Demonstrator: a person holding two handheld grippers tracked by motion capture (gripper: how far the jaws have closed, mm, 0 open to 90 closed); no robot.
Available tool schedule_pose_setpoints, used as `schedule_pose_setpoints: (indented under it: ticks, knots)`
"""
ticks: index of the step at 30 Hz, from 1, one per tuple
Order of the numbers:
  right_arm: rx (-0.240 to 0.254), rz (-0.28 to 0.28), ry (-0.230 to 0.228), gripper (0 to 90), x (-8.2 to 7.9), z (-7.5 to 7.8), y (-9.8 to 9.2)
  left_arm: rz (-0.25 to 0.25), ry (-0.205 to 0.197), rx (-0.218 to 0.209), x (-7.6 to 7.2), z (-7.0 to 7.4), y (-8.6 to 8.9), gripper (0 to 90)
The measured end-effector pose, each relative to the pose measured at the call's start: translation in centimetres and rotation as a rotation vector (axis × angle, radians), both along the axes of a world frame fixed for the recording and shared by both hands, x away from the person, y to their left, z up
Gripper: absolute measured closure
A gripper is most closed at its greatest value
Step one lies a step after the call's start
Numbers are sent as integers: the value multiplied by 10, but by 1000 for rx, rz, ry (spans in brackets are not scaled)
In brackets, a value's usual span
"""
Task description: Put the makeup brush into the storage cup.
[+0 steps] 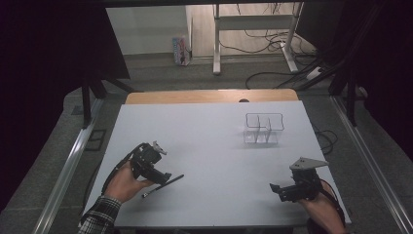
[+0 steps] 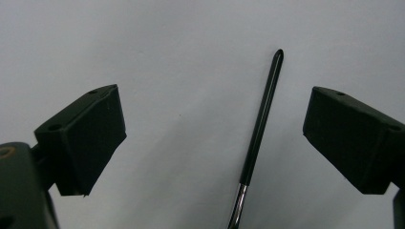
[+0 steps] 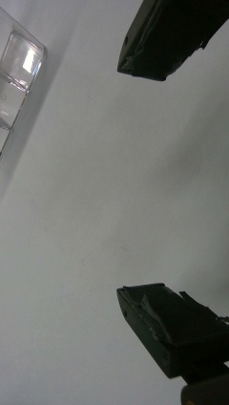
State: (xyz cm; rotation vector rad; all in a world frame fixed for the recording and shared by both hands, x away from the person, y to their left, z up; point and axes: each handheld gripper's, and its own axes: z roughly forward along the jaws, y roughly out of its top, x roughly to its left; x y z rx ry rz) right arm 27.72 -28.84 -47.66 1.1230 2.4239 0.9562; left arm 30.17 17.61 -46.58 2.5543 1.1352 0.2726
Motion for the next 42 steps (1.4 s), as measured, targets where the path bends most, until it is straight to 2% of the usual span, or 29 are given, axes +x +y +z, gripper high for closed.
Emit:
schedule_pose_setpoints:
  ticks: [2,3,6,8,25,28,29,31,36,42]
  knots:
    - [0,0,1,0,0,0,0,8,0,-13,0,0,-1,63]
    - [-2,1,2,0,0,0,0,-7,17,-21,1,0,1,61]
    - [-4,6,4,0,0,0,0,-20,28,-5,2,-2,1,79]
    - [-5,7,5,0,0,-1,1,-30,43,11,0,-8,1,103]
    - [-18,23,11,0,1,-1,2,-73,131,44,-8,-44,-2,283]
    - [-20,29,16,1,1,-2,3,-81,144,50,-8,-47,-3,361]
    - [-21,33,17,3,1,-2,3,-88,164,27,-8,-46,-2,411]
    - [-24,38,19,5,1,-2,3,-91,166,26,-9,-46,-2,478]
    - [-28,42,16,7,0,-2,4,-92,171,15,-10,-44,0,823]
    - [-27,45,22,11,1,-2,4,-92,159,-8,-12,-45,3,842]
